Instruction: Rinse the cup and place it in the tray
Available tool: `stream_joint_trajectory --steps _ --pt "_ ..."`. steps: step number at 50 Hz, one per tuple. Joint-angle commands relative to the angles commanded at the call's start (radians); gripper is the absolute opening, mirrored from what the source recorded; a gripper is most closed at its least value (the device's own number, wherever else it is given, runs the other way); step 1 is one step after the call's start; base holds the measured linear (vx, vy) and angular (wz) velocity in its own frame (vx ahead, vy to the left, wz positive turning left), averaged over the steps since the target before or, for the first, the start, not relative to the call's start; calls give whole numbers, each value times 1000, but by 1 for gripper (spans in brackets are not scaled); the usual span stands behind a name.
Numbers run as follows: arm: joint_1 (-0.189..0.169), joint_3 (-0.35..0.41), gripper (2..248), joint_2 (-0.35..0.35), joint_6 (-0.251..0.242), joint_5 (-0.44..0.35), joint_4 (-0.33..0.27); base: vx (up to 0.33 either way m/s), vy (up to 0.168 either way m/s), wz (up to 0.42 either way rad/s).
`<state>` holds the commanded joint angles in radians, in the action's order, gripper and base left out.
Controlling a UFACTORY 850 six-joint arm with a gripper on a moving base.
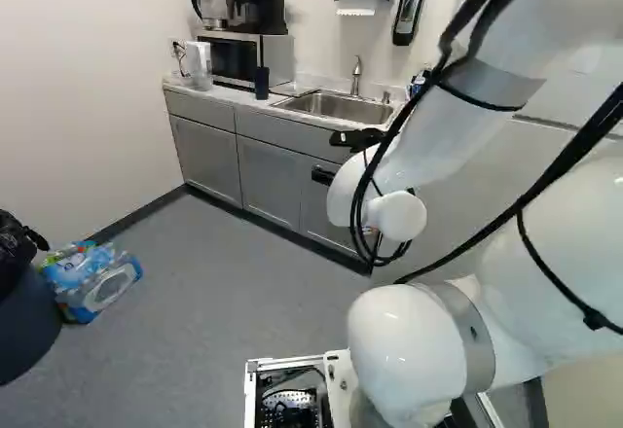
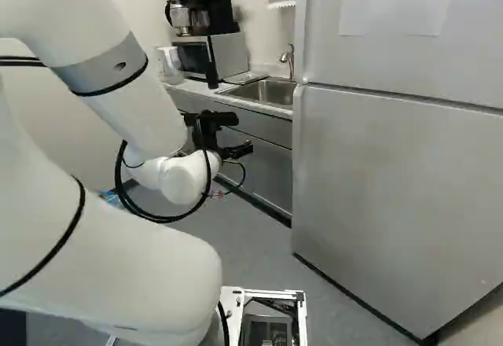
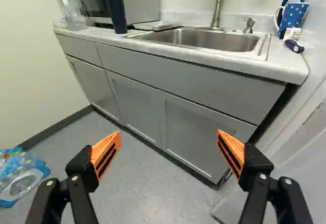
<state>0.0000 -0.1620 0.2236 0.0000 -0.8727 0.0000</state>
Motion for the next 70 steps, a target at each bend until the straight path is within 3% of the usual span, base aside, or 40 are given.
stream_joint_trajectory --steps 44,70 --pt "0 -209 247 -108 0 52 0 0 0 0" --pt "-11 -236 247 -69 0 108 0 0 0 0"
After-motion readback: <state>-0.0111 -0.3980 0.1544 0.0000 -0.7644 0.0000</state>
